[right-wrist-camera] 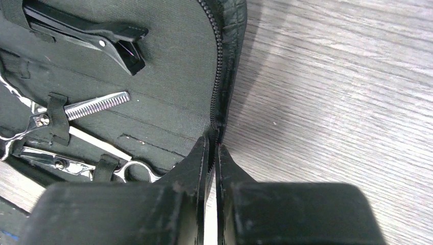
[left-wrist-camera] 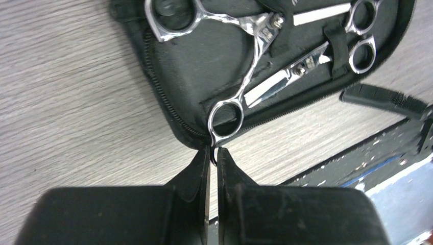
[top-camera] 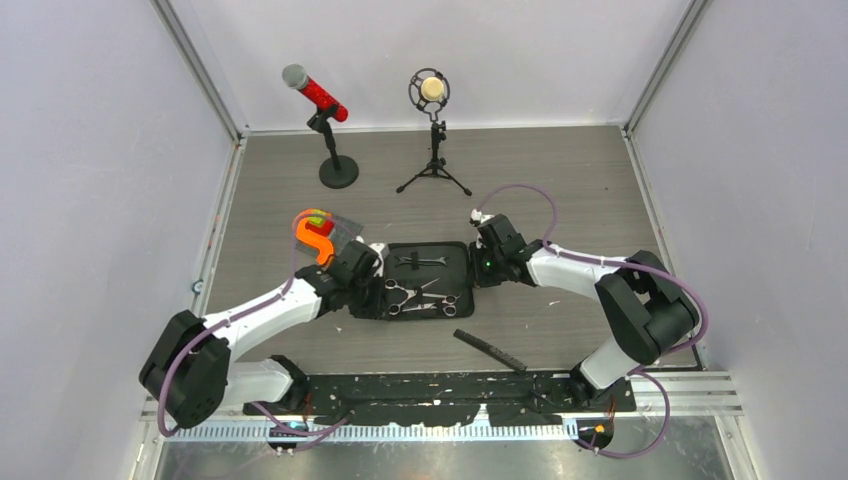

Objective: Sort the hair-cutting tools
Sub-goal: Adjust the scissors in the hairdressing tool bag.

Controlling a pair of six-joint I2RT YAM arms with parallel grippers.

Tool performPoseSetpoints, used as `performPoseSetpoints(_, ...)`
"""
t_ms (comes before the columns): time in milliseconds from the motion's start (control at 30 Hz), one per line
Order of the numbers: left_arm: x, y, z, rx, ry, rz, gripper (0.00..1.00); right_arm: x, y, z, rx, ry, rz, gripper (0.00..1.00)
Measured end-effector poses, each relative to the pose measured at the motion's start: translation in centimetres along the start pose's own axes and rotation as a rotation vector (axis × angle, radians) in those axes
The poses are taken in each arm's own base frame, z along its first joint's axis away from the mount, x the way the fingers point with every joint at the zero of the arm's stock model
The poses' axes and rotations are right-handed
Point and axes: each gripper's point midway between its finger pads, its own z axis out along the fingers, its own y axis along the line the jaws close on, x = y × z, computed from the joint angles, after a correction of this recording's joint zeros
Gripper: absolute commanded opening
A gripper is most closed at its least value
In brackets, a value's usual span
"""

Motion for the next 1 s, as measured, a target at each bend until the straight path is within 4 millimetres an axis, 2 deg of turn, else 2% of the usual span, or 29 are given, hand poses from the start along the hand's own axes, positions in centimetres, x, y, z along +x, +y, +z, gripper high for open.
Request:
performPoseSetpoints(233, 0.5, -1.7, -0.5, -0.004, 0.066, 0.147, 0.0, 0.0, 0.2, 0.0, 0.014, -0.005, -0.087, 0.05)
performPoseSetpoints(400, 0.2, -1.3, -0.5, -0.036, 0.082, 0.199, 0.0, 0.0, 0.3, 0.1, 0.017, -0.011, -0.137, 0.05)
performPoseSetpoints(467, 0.0, -1.0, -0.7, -0.052, 0.083, 0.226, 0.03, 0.0, 0.6, 0.1, 0.01, -0.016, -0.156, 0.05)
performPoseSetpoints(533, -0.1, -0.5, -0.9, -0.077, 0.082, 0.249, 0.09, 0.1, 0.9, 0.2, 0.002, -0.02, -0.173, 0.05)
performPoseSetpoints(667, -0.8, 0.3, -1.3, -0.122, 0.046, 0.232, 0.41, 0.3, 1.4, 0.3, -0.016, -0.024, -0.19, 0.05)
performPoseSetpoints(733, -1.2, 0.5, -1.7, -0.121, 0.001, 0.201, 0.51, 0.4, 1.9, 0.4, -0.034, -0.024, -0.198, 0.05)
performPoseSetpoints(833, -2.0, 0.9, -2.8, -0.113, -0.094, 0.136, 0.59, 0.9, 2.7, 0.4, -0.064, -0.012, -0.217, 0.05)
performPoseSetpoints(1000, -3.5, 1.0, -4.2, -0.101, -0.193, 0.077, 0.65, 1.2, 3.0, 0.4, -0.081, -0.007, -0.243, 0.05)
